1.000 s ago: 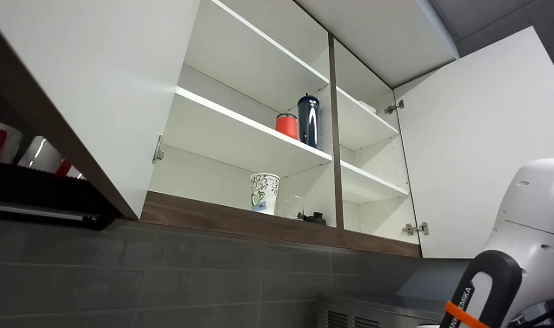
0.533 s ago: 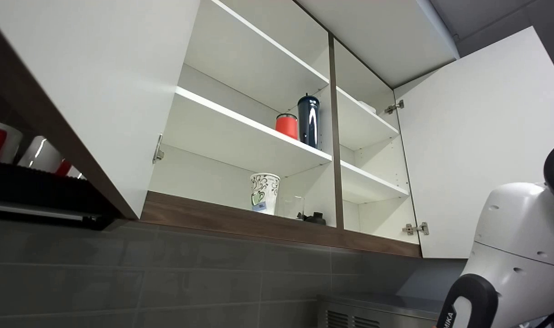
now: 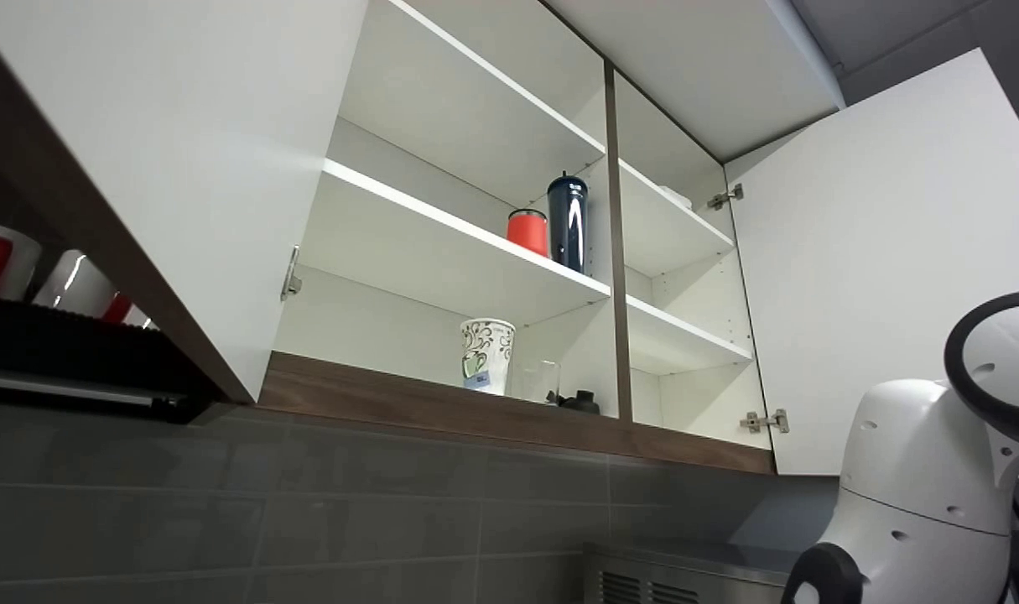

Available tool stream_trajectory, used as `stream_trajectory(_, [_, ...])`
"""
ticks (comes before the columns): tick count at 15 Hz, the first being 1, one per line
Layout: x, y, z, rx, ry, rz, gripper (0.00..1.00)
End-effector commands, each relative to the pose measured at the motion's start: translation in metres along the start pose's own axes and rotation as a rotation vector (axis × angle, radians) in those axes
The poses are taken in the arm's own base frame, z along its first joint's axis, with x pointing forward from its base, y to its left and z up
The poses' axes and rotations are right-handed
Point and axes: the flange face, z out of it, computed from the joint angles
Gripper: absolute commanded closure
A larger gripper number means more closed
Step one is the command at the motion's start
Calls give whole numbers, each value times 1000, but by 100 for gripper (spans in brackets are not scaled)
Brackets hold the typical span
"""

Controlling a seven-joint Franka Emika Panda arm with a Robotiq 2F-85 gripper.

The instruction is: Put the chopsticks in the cup, then put the bowl in the top cabinet

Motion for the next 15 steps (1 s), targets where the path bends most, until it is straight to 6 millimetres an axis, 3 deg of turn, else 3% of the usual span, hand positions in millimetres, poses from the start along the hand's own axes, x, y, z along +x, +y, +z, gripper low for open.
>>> stream_trajectory(1, [10, 2, 15, 36, 8, 9, 15])
stream_trajectory(5, [17, 4, 21, 54, 1, 18, 47])
stream_trajectory(6, [18, 6, 23, 54, 1, 20, 50])
stream_trajectory(8, [21, 8, 23, 52, 0, 24, 18])
stream_trajectory(11, [22, 8, 23, 50, 1, 25, 10])
stream_trajectory(12, [22, 9, 23, 49, 0, 25, 33])
stream_trajectory(13, [23, 10, 24, 45, -2, 31, 43])
stream_trajectory(15, [24, 12, 24, 42, -4, 35, 49])
